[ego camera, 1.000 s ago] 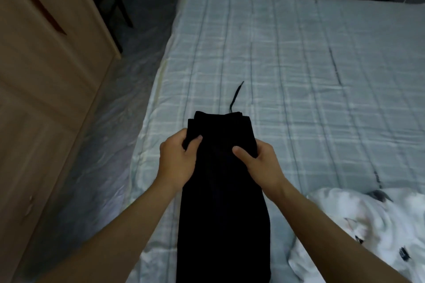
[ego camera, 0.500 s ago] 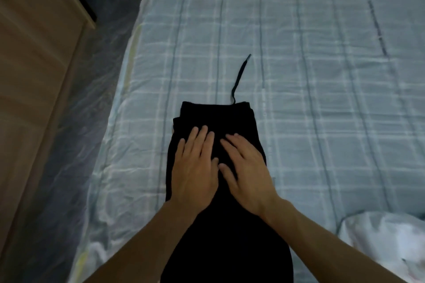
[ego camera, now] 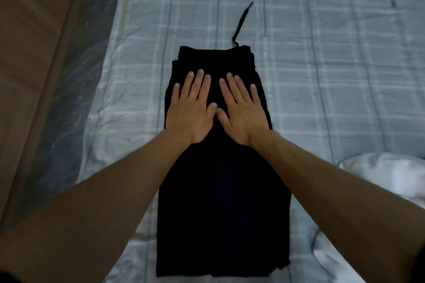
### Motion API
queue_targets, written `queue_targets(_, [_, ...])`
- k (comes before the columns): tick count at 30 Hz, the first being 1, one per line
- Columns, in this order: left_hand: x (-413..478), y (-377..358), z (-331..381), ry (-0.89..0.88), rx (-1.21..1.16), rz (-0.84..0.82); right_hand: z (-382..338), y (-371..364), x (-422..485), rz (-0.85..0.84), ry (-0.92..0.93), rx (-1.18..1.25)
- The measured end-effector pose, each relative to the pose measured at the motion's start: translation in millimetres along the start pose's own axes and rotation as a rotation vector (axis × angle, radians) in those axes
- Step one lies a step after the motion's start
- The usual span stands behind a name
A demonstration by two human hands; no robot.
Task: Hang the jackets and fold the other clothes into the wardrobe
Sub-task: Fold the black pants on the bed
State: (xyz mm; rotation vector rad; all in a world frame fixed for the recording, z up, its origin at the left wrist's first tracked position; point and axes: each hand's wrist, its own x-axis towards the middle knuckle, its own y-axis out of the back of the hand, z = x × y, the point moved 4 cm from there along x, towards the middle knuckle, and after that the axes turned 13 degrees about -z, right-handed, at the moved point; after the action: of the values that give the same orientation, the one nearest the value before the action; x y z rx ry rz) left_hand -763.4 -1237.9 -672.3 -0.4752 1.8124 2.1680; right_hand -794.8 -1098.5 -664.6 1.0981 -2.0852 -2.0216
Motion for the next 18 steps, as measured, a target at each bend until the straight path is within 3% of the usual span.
queue_targets(7, [-154,-67,41,-0.081,0.019,0.039,-50,-62,-156,0.089,0.065,0.079])
queue_targets(11, [-154,-91,36,-0.076,0.033,0.045,-30,-98,-157,0.091,0.063,0.032])
queue_targets(18, [-171,-70,38,-0.116,0.01,-0.074,-32,-76,-169,-0.017,0.106,0.059])
